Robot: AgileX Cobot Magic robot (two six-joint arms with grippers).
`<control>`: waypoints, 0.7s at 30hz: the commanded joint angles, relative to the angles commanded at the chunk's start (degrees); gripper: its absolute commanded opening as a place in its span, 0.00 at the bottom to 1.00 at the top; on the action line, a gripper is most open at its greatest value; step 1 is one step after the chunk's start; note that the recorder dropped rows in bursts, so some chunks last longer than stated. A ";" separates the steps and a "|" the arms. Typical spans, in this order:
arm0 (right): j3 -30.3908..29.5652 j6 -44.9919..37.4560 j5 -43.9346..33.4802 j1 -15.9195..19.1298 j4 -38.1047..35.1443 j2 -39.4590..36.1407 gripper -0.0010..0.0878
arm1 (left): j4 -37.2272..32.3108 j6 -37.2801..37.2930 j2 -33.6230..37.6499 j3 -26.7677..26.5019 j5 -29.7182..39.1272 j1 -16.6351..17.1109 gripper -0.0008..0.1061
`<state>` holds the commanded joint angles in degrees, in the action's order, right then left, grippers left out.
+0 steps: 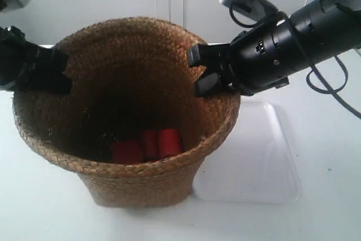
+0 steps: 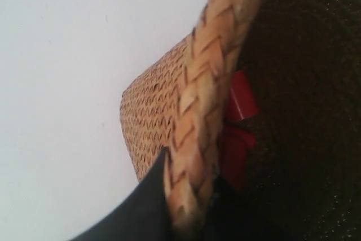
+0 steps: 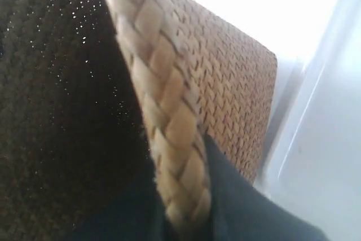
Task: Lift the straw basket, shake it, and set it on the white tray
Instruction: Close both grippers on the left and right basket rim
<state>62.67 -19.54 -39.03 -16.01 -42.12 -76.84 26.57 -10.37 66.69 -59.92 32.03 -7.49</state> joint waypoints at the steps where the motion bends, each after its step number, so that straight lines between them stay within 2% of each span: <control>1: 0.00 -0.33 0.87 -0.58 0.62 1.27 0.01 | 0.00 -0.70 -1.19 0.00 -0.60 0.00 0.01; 5: -2.73 -1.37 6.12 -4.44 3.64 6.99 0.01 | 0.72 -4.80 -6.23 2.50 -2.49 -0.09 0.01; 8: -7.64 -1.13 13.90 -8.80 6.63 11.93 0.01 | 4.26 -8.44 -11.16 7.81 -8.01 -0.09 0.01; 11: -12.84 -1.13 21.39 -12.94 6.86 17.12 0.01 | 11.41 -15.94 -17.53 13.50 -13.85 -0.09 0.01; 13: -16.33 -1.13 25.10 -15.39 6.86 20.25 0.01 | 18.25 -24.13 -22.24 17.10 -16.63 -0.09 0.01; 17: -22.56 -1.24 33.37 -17.09 6.75 21.34 0.01 | 28.79 -34.96 -26.62 22.65 -18.99 -0.09 0.01; 19: -25.06 -1.24 41.82 -17.09 6.64 19.66 0.01 | 32.23 -36.51 -26.10 24.87 -22.83 -0.09 0.01; 21: -25.46 -1.24 46.36 -17.09 6.64 18.11 0.01 | 34.99 -36.51 -24.26 25.76 -26.56 -0.09 0.01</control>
<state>37.21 -20.78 7.34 -33.10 -35.49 -58.73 61.56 -46.89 42.44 -34.16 5.47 -7.58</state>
